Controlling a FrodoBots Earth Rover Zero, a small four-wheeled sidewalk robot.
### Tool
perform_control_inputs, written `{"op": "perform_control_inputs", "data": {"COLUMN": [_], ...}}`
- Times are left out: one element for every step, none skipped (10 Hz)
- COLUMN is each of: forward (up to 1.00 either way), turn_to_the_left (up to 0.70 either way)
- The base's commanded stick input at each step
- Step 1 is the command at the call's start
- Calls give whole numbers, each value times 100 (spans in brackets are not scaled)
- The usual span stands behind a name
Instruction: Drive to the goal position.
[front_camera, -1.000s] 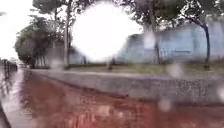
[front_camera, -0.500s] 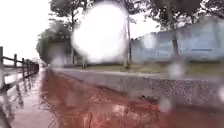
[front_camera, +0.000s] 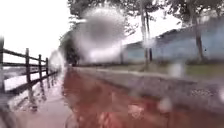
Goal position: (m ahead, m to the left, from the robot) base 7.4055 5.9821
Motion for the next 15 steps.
{"op": "perform_control_inputs", "data": {"forward": [0, 0, 0, 0, 0, 0, 0, 0, 0, 0, 0, 0, 0, 0, 0], "turn_to_the_left": [0, 0, 10, 65, 100, 100, 100, 100, 0, 0, 0, 0, 0, 0, 0]}}
